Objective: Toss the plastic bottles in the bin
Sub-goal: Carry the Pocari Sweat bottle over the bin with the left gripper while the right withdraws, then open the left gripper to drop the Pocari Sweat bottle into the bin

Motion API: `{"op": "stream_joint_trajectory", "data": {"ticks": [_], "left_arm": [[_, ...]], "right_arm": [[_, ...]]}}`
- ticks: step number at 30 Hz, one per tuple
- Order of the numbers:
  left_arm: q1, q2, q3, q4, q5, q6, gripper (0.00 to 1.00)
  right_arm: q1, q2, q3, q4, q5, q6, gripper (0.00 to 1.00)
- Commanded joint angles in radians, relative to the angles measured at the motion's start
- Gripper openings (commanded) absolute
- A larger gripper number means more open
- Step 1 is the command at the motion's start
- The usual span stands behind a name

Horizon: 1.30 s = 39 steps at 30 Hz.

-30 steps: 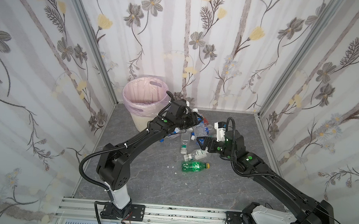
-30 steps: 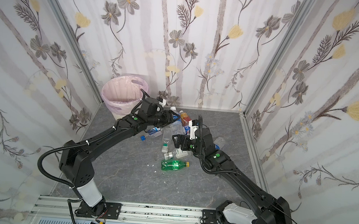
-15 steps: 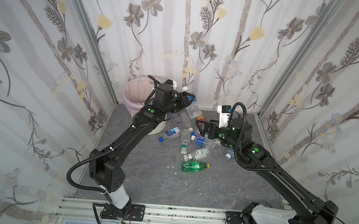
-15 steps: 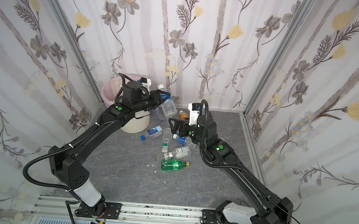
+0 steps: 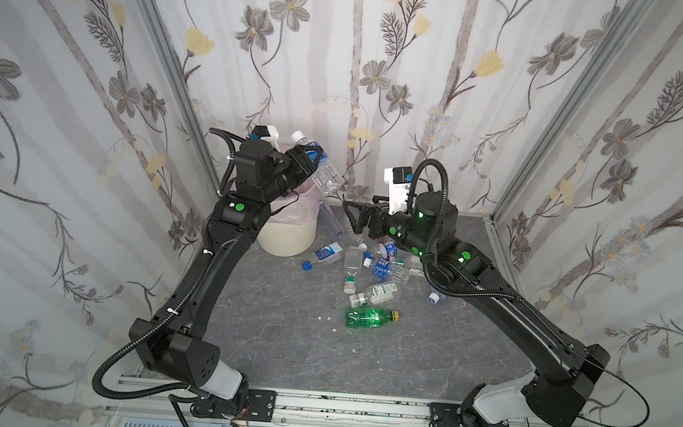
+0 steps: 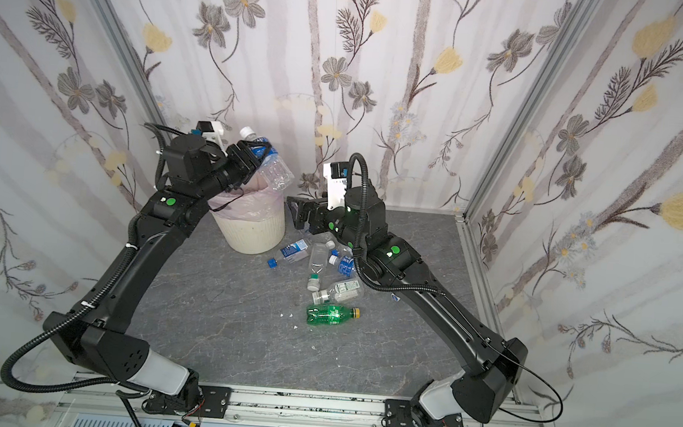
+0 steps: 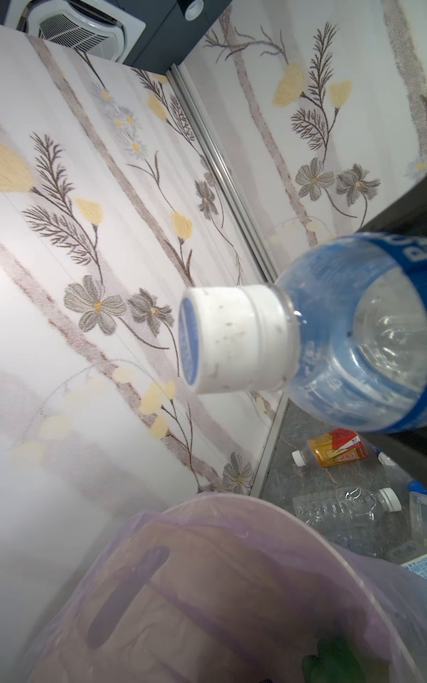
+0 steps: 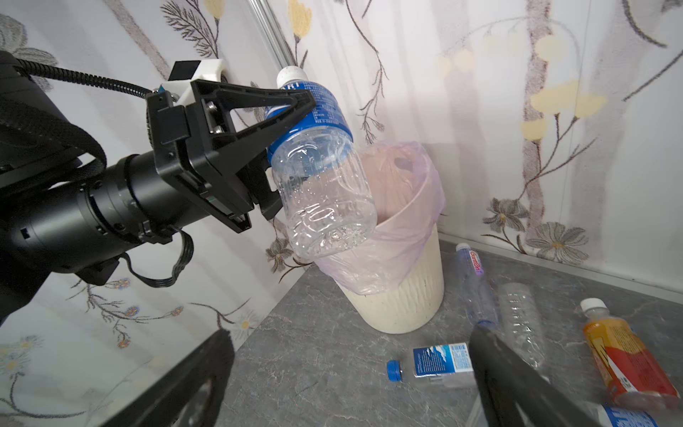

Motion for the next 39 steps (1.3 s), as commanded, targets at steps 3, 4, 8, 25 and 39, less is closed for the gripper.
{"op": "stream_joint_trajectory", "data": {"ticks": [3, 4, 8, 25, 39], "left_arm": [[0.066, -0.044, -0.002, 0.03, 0.017, -0.017, 0.59], [0.08, -0.051, 0.001, 0.03, 0.015, -0.016, 0.59], [0.138, -0.065, 0.06, 0.031, 0.034, -0.009, 0.59], [0.262, 0.187, 0.205, 0.039, 0.034, -0.04, 0.85], [0.223, 0.08, 0.075, 0.037, 0.097, -0.006, 1.0]], "right_arm": [[0.047, 0.09, 0.129, -0.042, 0.021, -0.045, 1.0], [0.053, 0.108, 0.158, -0.05, 0.022, -0.05, 1.0], [0.073, 0.158, 0.247, -0.077, 0.028, -0.061, 1.0], [0.079, 0.191, 0.256, -0.112, 0.041, -0.054, 1.0], [0.077, 0.086, 0.029, -0.056, 0.071, -0.02, 1.0]]}}
